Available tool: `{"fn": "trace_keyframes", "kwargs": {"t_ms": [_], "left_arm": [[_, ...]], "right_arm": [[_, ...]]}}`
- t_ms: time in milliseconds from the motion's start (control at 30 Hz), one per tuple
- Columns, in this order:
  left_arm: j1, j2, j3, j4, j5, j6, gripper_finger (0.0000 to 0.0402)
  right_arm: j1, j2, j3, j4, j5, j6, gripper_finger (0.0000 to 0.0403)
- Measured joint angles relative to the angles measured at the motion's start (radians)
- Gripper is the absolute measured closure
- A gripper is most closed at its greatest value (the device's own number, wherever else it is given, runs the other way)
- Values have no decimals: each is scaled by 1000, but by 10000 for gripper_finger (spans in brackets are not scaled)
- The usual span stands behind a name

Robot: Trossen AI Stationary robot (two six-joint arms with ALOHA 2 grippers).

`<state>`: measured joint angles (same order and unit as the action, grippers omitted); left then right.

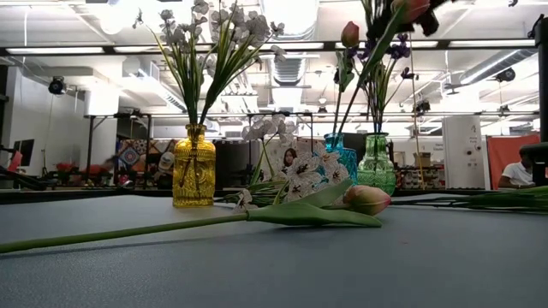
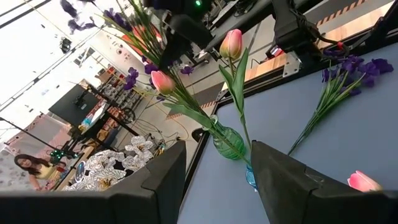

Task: Sort flowers into vase by color
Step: Put the top violet flowers into the green flower vase

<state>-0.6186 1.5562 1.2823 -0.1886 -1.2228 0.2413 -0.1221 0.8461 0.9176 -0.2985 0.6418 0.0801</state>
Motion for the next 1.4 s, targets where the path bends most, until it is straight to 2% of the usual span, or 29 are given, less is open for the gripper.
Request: {"fn": "trace_keyframes", "kwargs": {"t_ms": [267,933,1067,1400], "left_arm": [[0,0,0,0,0,0,238],[0,0,0,0,0,-1,238],[0,0,0,0,1,-7,238],[0,0,0,-3,1,-11,238]], "right_arm": [[-8,-88,-156,126,-14,-58,381],[-11,-24,-181,162,13,-71,379],[-10,-27,-181,153,13,-53,357],[-9,-33,-181,141,13,-26,265]]}}
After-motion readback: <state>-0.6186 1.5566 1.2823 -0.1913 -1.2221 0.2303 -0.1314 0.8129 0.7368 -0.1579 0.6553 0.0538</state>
